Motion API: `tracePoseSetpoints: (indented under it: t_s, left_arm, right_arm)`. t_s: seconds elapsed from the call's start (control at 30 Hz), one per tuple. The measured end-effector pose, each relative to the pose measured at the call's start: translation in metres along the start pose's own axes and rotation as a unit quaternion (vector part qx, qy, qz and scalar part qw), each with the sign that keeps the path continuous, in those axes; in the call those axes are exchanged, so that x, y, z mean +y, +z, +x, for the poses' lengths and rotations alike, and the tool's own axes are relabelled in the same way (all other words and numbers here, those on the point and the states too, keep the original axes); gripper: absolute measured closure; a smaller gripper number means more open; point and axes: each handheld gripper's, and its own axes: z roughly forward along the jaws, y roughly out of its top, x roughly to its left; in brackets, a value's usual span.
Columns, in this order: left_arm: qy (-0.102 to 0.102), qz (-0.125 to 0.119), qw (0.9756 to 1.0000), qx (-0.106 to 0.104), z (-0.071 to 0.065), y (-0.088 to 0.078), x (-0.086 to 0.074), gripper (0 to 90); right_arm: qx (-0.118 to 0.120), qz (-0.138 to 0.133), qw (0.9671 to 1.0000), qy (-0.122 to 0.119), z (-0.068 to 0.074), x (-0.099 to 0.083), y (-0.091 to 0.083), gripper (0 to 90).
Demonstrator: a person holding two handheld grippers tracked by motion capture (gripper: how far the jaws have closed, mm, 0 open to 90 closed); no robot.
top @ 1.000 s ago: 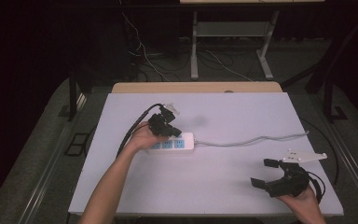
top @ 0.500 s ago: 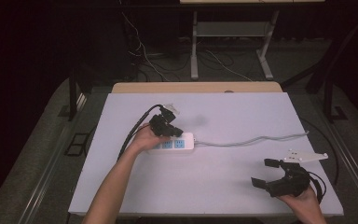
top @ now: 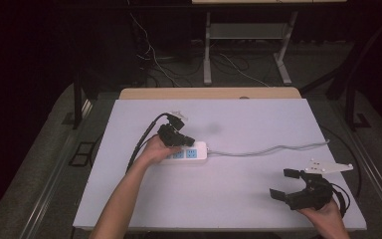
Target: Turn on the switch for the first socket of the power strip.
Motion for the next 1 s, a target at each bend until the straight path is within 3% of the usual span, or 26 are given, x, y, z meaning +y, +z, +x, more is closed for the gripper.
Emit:
tracePoseSetpoints:
  t_s: [0.1,0.37,0.63,0.8,0.93,1.0]
  left_arm:
    - [0.001,-0.007,0.9999,0.008,-0.003,0.005,0.002,89.7]
    - [0.022,0.014,0.9991,0.033,-0.011,0.005,0.008,89.6]
    - [0.021,0.016,0.9987,0.043,-0.014,0.006,0.009,89.5]
    - [0.019,0.013,0.9991,0.036,-0.012,0.004,0.009,89.3]
    - [0.04,0.019,0.9986,0.03,-0.016,0.005,0.01,89.1]
    - [0.039,0.012,0.9987,0.031,-0.016,0.003,0.011,89.1]
  right_arm:
    - [0.0,0.0,1.0,-0.001,0.0,0.0,-0.001,0.3]
    - [-0.001,-0.002,1.0,0.002,-0.001,0.0,-0.001,0.3]
    - [-0.002,-0.003,1.0,0.002,-0.002,0.0,-0.001,0.3]
    - [-0.004,-0.004,1.0,0.004,-0.002,0.0,-0.002,0.3]
    - [-0.007,-0.012,0.9999,0.005,-0.003,0.0,-0.003,0.3]
    - [-0.008,-0.012,0.9999,0.008,-0.004,0.0,-0.004,0.3]
